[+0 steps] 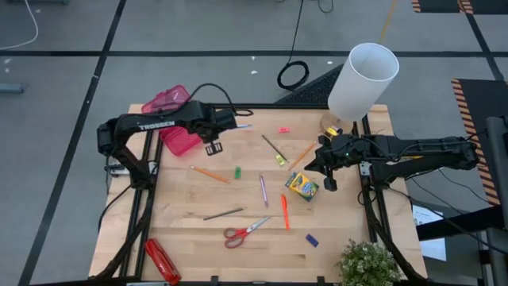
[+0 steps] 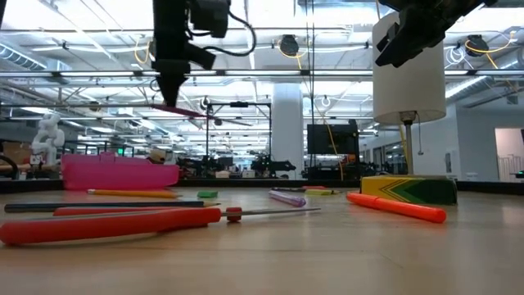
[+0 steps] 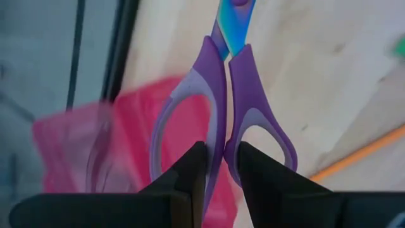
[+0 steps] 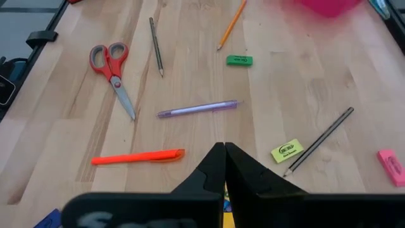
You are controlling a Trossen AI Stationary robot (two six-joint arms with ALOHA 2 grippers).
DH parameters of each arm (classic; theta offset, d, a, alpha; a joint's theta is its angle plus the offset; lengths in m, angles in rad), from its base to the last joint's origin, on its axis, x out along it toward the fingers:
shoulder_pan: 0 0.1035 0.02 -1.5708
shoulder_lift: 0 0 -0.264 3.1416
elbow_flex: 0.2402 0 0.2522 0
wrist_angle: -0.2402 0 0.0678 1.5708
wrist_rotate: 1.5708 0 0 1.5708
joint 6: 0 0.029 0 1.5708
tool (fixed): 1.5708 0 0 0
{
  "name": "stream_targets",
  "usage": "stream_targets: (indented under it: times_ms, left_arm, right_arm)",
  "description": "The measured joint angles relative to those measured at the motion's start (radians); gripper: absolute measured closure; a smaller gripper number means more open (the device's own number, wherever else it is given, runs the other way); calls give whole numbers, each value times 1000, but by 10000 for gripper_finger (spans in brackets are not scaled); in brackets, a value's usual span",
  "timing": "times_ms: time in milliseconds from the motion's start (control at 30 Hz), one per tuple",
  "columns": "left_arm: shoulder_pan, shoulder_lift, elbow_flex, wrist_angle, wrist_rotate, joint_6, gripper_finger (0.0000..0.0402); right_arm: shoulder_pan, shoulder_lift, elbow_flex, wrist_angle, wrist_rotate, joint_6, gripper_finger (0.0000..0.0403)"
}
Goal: Pack school essentials
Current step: Put the violet scissors into the pink supply box
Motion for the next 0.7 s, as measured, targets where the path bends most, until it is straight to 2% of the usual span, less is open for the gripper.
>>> stream_targets:
  times_ms: [167, 300, 700]
  left_arm:
    - [46, -14, 0, -118, -45, -132, 314]
    - [90, -14, -17, -144, -51, -181, 314]
    - [232, -12, -254, -132, -21, -288, 314]
  right_arm:
    - [0, 0, 0, 20, 0, -14, 403]
    - [0, 0, 0, 29, 0, -23, 403]
    - [0, 0, 0, 29, 0, -29, 403]
